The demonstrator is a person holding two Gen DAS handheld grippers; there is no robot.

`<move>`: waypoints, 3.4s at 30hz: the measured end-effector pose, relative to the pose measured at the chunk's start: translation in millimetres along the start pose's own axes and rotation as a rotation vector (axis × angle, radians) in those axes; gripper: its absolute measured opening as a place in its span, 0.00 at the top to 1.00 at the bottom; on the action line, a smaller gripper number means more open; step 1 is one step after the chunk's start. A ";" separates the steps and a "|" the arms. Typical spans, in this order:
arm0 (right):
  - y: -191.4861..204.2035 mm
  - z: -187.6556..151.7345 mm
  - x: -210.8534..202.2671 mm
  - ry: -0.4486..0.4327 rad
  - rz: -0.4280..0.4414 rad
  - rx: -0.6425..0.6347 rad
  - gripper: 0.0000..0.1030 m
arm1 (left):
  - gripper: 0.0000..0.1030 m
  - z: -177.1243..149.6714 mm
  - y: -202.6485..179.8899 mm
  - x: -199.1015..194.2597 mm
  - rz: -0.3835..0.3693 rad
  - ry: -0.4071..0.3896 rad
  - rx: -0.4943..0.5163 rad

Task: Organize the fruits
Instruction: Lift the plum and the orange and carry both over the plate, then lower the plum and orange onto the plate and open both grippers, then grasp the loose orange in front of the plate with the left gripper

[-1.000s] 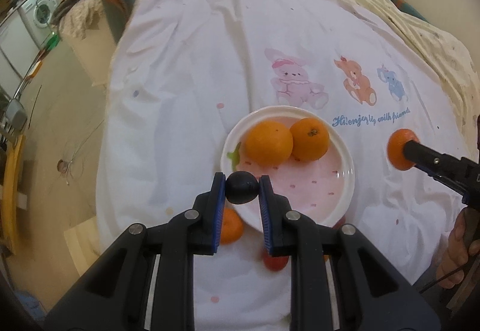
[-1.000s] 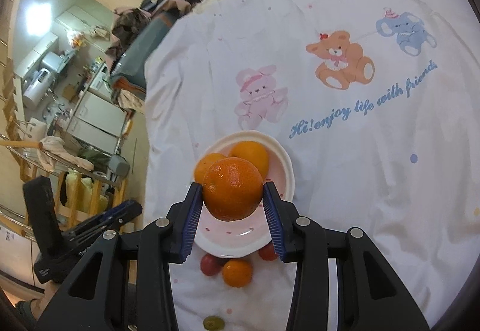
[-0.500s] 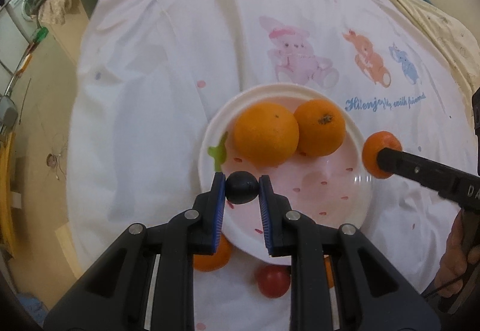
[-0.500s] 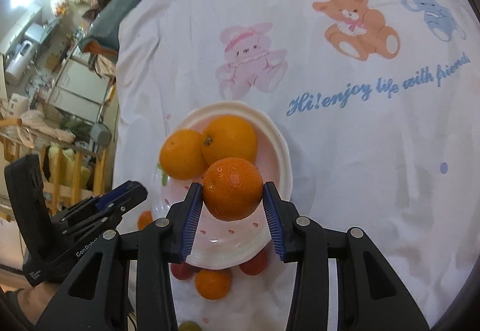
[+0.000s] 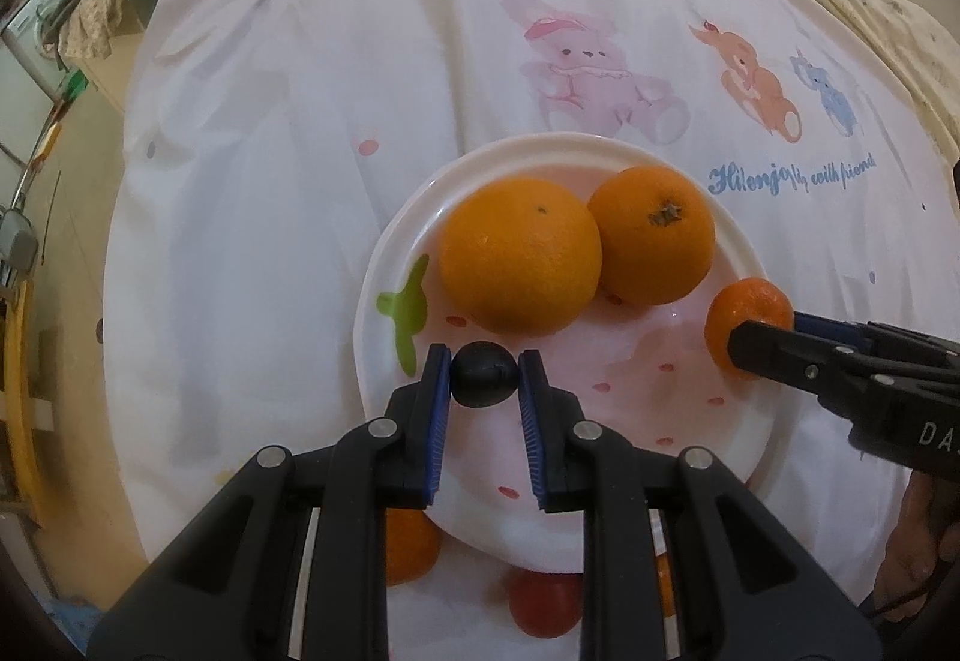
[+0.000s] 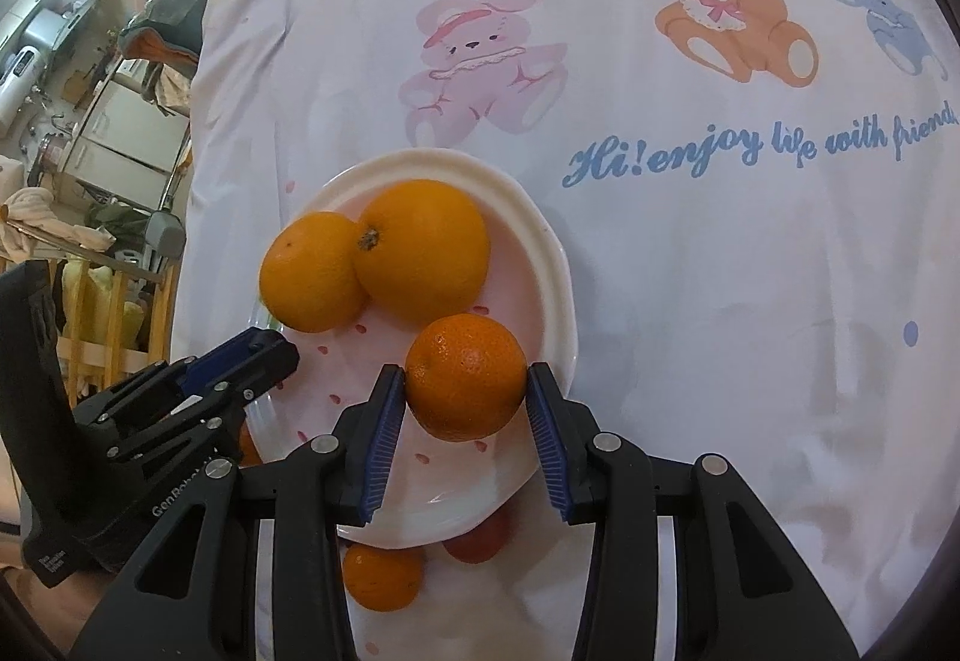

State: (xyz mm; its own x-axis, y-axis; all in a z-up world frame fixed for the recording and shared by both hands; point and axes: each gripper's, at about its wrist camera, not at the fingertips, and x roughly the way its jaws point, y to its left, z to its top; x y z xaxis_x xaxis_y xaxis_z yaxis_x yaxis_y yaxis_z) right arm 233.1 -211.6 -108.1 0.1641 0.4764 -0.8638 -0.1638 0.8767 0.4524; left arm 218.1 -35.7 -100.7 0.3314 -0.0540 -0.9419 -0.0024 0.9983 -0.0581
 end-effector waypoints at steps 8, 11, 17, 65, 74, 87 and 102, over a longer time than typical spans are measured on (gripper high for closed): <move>-1.1 0.3 0.0 -0.006 0.009 0.020 0.56 | 0.81 -1.0 0.1 -1.1 -0.010 -0.008 0.003; -3.5 1.2 -1.9 -0.017 0.014 0.034 0.56 | 0.81 -0.6 0.0 -1.9 -0.016 -0.013 0.002; -7.0 3.8 -9.6 -0.041 0.046 0.059 0.56 | 0.69 -1.6 -4.0 -4.7 -0.024 -0.016 0.015; 18.9 -121.0 -121.6 -0.340 -0.078 0.032 0.05 | 0.29 -73.6 13.6 -125.4 -0.018 -0.201 -0.002; 10.8 -122.6 -109.7 -0.303 -0.094 0.099 0.05 | 0.29 -79.3 52.6 -109.6 -0.046 -0.123 -0.174; -0.6 -118.5 -94.9 -0.230 -0.088 0.161 0.05 | 0.36 -73.3 47.2 -40.9 0.097 0.061 -0.148; 3.7 -115.8 -81.4 -0.172 -0.088 0.141 0.05 | 0.58 -52.3 22.4 -2.3 0.095 0.119 0.029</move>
State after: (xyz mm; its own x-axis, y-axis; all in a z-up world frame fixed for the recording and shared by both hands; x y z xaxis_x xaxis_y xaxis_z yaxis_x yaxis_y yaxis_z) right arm 106.5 -255.0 -61.9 0.3374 0.3919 -0.8559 -0.0061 0.9101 0.4143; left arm 168.0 -14.4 -117.1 0.2173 0.0398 -0.9753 -0.0004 0.9992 0.0407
